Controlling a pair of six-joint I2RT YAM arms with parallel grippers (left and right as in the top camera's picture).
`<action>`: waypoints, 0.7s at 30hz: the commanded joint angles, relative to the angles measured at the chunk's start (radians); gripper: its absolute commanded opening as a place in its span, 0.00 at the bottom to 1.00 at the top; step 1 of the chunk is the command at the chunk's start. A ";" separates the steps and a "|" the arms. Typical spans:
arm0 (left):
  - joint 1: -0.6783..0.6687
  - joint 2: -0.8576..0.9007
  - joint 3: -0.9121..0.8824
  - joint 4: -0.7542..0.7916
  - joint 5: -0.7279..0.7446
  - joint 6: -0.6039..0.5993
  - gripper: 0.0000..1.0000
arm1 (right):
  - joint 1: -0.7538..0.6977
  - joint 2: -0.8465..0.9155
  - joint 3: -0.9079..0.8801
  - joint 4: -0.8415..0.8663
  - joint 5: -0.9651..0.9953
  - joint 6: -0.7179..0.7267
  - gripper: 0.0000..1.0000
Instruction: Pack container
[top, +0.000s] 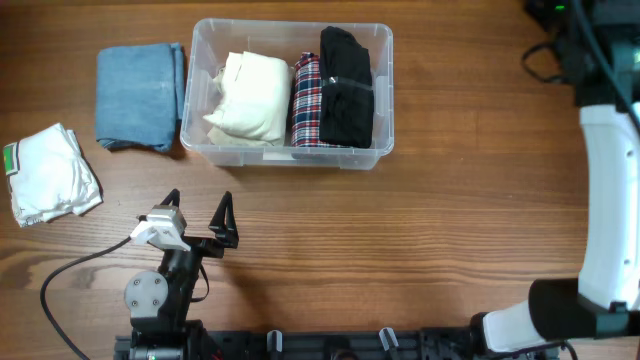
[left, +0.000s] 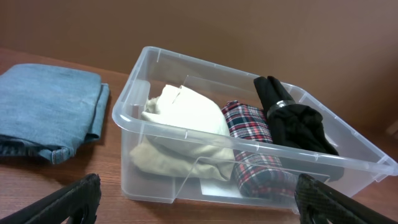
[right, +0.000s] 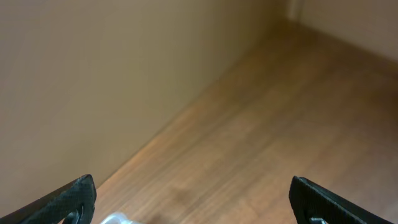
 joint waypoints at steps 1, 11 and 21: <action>0.008 -0.007 -0.006 -0.001 -0.010 0.006 1.00 | -0.199 0.053 -0.038 -0.039 -0.153 0.069 1.00; 0.008 -0.006 0.052 0.146 0.163 0.053 1.00 | -0.298 0.071 -0.038 -0.056 -0.157 0.069 1.00; 0.008 0.883 1.327 -0.885 -0.055 0.085 1.00 | -0.298 0.071 -0.038 -0.056 -0.157 0.069 1.00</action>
